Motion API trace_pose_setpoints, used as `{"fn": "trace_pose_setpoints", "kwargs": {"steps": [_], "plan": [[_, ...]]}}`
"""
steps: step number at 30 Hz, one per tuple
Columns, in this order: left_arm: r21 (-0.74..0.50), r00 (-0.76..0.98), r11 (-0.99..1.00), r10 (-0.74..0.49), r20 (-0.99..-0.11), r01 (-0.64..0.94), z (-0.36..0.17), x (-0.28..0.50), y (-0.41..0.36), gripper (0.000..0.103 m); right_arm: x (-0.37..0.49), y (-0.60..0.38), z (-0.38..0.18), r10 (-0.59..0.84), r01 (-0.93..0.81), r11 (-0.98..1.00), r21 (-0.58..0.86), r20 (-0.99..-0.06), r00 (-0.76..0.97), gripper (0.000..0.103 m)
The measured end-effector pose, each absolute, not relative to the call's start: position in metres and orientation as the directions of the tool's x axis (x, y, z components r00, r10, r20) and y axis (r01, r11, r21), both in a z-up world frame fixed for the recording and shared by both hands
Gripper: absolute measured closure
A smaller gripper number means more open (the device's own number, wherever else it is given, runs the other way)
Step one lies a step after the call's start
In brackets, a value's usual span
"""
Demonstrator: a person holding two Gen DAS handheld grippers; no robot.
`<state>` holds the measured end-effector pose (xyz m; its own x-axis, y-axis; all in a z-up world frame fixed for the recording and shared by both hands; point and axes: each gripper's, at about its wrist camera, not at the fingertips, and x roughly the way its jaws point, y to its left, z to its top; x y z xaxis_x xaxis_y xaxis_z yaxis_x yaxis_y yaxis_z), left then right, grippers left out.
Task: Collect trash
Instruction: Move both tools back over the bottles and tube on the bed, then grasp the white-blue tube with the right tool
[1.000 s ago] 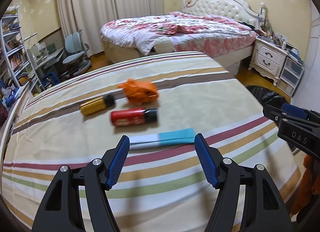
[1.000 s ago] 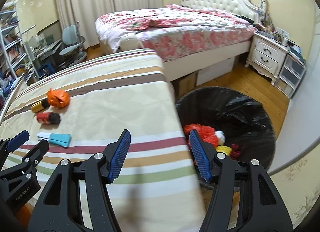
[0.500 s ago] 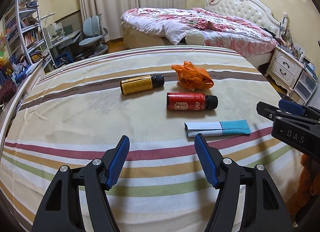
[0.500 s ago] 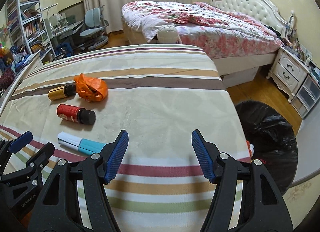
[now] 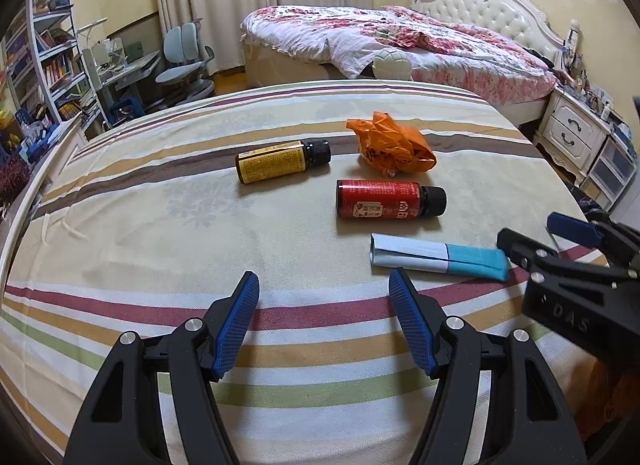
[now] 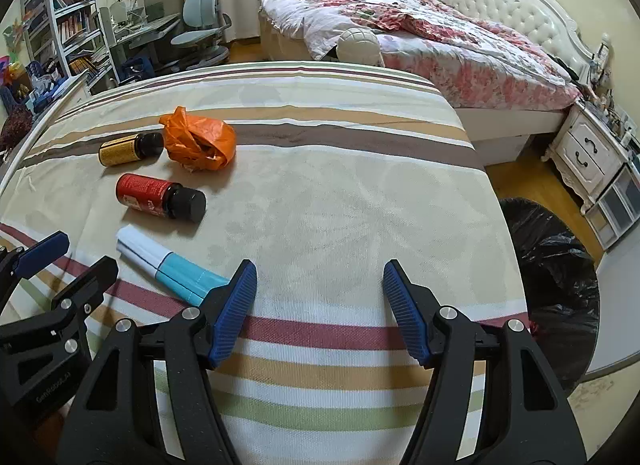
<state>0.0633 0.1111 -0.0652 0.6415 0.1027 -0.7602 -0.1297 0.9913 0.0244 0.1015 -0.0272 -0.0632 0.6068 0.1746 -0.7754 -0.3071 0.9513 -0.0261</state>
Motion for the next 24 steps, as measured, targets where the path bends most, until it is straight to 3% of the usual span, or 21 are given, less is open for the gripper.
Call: {"fn": "trace_pose_setpoints", "kwargs": {"steps": [24], "plan": [[0.023,0.636,0.958,0.208,-0.743,-0.287,-0.061,0.034,0.177,0.037,0.065,0.027,-0.056,0.282,-0.468,0.883,-0.026,-0.768,0.575,0.038]]}}
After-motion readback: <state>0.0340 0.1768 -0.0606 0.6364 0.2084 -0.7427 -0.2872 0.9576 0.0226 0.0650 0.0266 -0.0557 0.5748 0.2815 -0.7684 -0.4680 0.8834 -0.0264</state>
